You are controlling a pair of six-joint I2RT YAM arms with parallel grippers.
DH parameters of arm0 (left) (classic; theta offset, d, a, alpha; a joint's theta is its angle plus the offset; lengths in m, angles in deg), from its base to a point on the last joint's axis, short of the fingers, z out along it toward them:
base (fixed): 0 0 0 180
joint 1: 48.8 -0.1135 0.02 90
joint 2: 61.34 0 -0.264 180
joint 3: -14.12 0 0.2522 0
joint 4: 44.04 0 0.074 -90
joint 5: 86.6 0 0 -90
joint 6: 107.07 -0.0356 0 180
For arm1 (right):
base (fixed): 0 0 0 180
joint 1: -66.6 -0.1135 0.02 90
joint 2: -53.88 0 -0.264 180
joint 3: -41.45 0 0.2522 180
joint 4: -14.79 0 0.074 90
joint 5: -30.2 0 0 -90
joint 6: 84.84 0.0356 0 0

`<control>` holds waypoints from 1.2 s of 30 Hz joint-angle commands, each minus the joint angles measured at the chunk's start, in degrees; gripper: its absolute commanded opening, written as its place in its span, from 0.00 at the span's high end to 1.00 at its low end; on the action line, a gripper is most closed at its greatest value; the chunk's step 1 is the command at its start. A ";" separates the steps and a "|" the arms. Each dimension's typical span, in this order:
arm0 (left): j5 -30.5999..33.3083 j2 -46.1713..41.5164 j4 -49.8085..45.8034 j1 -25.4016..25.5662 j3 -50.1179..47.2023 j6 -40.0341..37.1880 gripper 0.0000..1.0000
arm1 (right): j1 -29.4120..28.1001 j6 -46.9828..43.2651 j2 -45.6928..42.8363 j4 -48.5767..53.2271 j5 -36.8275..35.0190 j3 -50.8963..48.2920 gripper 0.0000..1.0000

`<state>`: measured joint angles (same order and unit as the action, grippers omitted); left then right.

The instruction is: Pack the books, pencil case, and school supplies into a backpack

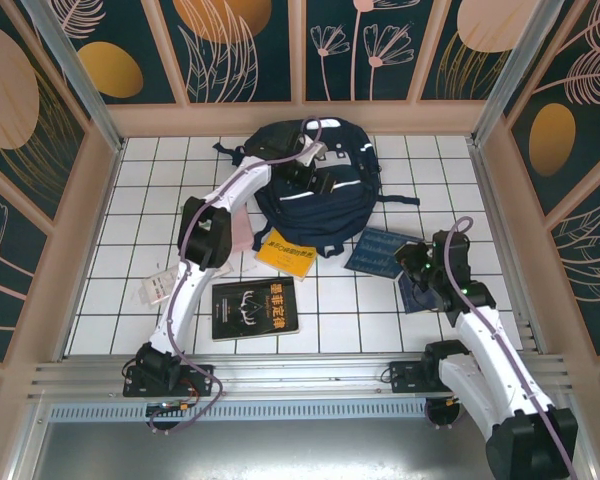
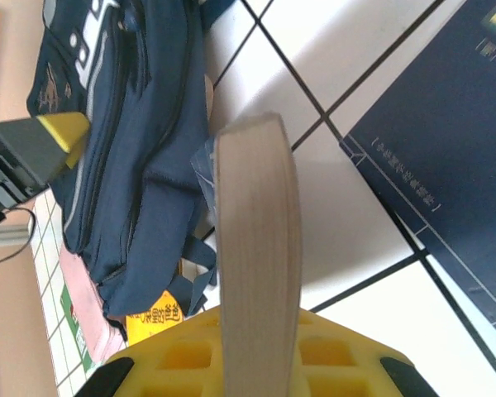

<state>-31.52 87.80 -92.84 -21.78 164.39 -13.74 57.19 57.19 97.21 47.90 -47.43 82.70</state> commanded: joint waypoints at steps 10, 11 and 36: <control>-25.46 -1.00 3.75 0.92 -6.36 9.14 0.37 | 0.53 -1.01 4.44 -7.35 2.67 0.78 1.00; -25.53 -1.26 3.67 0.91 -6.80 9.13 0.39 | 0.53 -1.11 4.72 -7.48 2.59 1.04 1.00; -22.95 -5.39 1.32 1.80 -9.69 7.18 1.00 | 1.02 -2.36 7.75 -9.20 0.73 2.71 1.00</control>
<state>-52.94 85.00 -88.23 -21.08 154.51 -7.03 57.63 56.11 104.93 42.88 -45.18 82.39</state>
